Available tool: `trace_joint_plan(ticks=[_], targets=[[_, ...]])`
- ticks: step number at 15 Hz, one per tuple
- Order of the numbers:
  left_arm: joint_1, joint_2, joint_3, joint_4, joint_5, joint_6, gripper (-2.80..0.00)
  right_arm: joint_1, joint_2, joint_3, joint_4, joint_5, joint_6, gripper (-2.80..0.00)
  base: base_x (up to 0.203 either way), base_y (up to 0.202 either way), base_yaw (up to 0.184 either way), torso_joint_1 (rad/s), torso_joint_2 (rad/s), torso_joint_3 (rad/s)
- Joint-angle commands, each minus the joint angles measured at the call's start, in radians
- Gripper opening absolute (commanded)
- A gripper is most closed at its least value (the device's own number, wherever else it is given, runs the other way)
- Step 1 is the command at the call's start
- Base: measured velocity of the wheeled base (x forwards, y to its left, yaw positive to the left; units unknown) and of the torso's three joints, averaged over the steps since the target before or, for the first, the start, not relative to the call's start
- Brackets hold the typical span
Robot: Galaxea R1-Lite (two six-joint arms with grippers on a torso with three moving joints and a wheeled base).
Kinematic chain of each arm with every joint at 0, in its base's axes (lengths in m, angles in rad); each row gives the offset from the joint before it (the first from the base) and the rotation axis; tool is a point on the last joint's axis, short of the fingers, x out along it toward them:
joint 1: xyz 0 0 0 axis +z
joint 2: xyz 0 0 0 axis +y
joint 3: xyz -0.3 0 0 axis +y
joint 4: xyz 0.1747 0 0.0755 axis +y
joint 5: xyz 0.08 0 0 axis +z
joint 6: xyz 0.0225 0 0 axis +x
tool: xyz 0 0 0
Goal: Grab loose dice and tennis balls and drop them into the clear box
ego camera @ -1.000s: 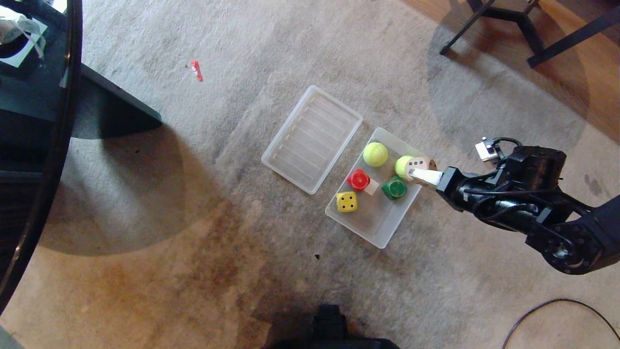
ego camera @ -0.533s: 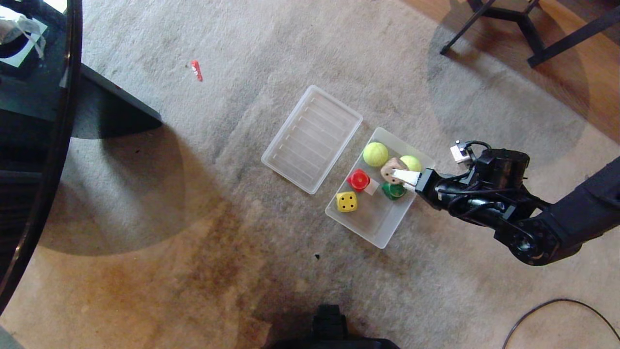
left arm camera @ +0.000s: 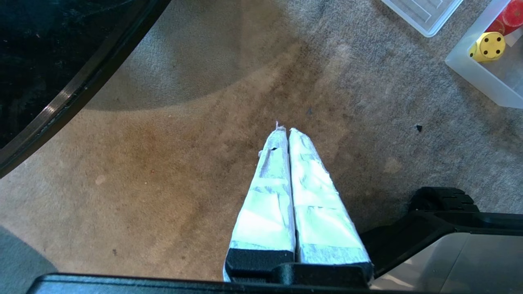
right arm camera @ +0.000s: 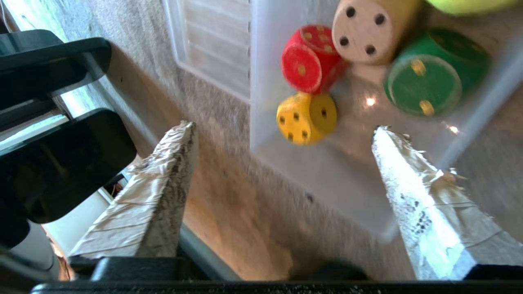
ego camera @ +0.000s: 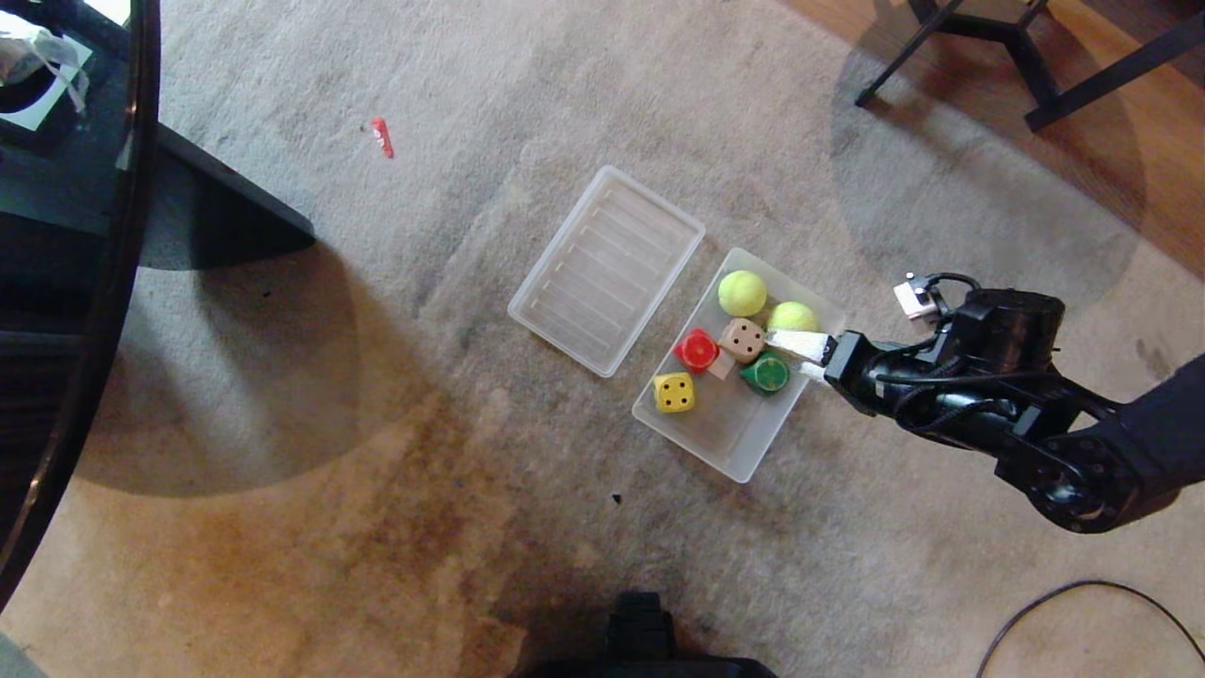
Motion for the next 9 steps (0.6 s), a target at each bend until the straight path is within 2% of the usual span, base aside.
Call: trace_joint_plan(ticks=[1,3,4,7,9], targets=[[0.0,0.0,0.0,0.0,0.0,-0.001,-2.8,-0.021,-0.157,0.067,0.01,0.002,0.001,0.0,0.0,0.0,0.0,0.0,0.0,0.0],[0.0,0.0,0.0,0.0,0.0,-0.001,-2.8,-0.076,-0.34,0.172,0.085,0.004,-0.02,0.0,0.0,0.0,0.0,0.0,0.0,0.0],[0.0,0.0,0.0,0.0,0.0,-0.001,-2.8,-0.1,-0.43,0.21,0.141,0.004,-0.047,-2.8,0.0,0.0,0.0,0.0,0.0,0.0],[0.0,0.0,0.0,0.0,0.0,-0.001,-2.8,-0.15,-0.738,0.325,0.362,0.006,-0.132,-2.8,0.0,0.0,0.0,0.0,0.0,0.0],[0.0,0.0,0.0,0.0,0.0,-0.001,-2.8,-0.167,-0.964,0.392,0.559,0.004,-0.211,-2.8,0.0,0.0,0.0,0.0,0.0,0.0]])
